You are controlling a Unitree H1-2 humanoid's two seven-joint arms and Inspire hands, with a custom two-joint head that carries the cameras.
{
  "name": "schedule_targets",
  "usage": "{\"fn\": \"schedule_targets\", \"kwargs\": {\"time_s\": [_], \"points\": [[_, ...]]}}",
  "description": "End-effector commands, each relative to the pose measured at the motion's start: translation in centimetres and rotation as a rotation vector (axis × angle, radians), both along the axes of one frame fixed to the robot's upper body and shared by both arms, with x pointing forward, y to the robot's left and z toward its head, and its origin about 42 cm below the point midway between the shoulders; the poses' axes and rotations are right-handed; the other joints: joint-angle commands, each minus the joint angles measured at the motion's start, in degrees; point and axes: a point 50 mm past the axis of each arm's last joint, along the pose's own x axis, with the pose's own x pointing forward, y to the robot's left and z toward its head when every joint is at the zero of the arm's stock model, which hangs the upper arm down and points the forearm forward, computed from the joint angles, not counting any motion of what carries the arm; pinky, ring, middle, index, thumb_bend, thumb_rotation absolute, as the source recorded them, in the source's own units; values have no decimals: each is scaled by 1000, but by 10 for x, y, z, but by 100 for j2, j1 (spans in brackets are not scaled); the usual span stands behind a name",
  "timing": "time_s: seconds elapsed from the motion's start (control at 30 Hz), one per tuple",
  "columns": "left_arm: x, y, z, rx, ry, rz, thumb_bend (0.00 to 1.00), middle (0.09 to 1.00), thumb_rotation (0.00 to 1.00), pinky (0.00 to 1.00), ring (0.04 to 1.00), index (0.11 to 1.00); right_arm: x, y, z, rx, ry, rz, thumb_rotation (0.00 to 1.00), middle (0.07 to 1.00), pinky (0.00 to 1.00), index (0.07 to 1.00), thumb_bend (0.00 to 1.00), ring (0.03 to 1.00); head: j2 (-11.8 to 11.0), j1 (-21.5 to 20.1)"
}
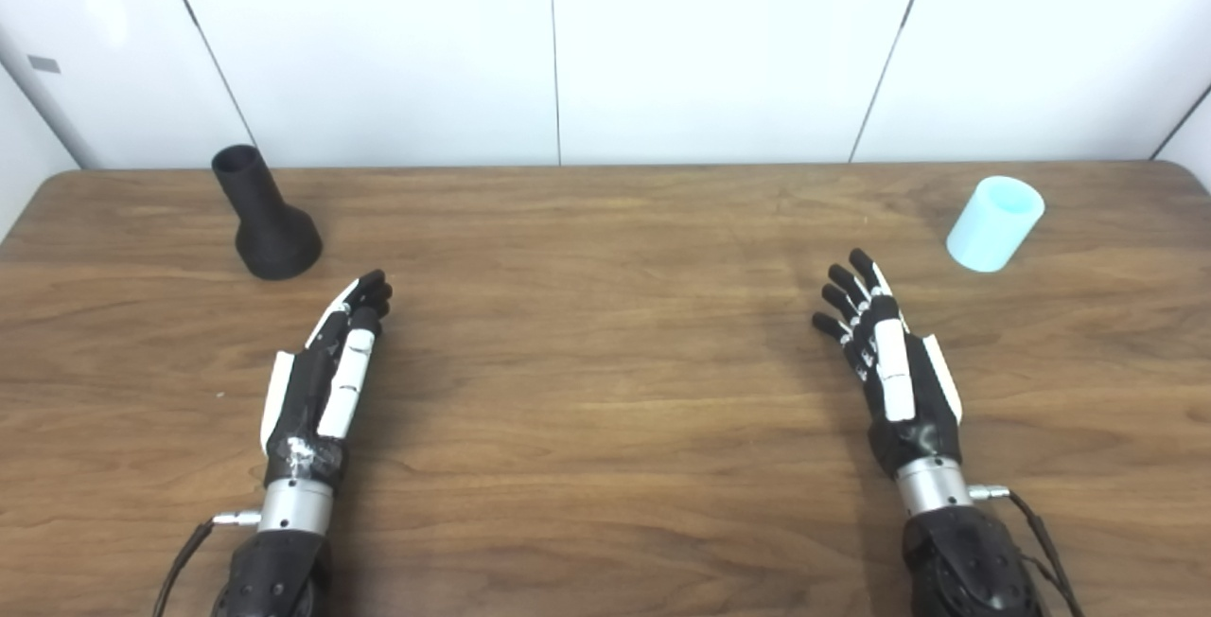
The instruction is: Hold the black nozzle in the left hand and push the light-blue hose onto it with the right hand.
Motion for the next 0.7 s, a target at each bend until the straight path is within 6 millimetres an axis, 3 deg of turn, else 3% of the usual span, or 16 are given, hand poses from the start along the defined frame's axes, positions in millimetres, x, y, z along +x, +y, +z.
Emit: {"fn": "schedule_targets", "kwargs": {"time_s": [0.0,0.47,0.67], "points": [[-7,-5,-15,-10,67,-13,423,882,761,913,895,879,-17,-3,-29,4,94,-13,1000,925,844,960,585,918,9,1],[-8,-5,-15,-7,70,-13,424,878,761,915,895,873,-18,-3,-29,-6,94,-10,1000,920,840,962,574,913,28,41],[-7,-6,-16,-2,71,-11,440,877,770,911,895,873,-18,-4,-29,-3,94,-8,1000,922,839,963,577,915,-90,179]]}}
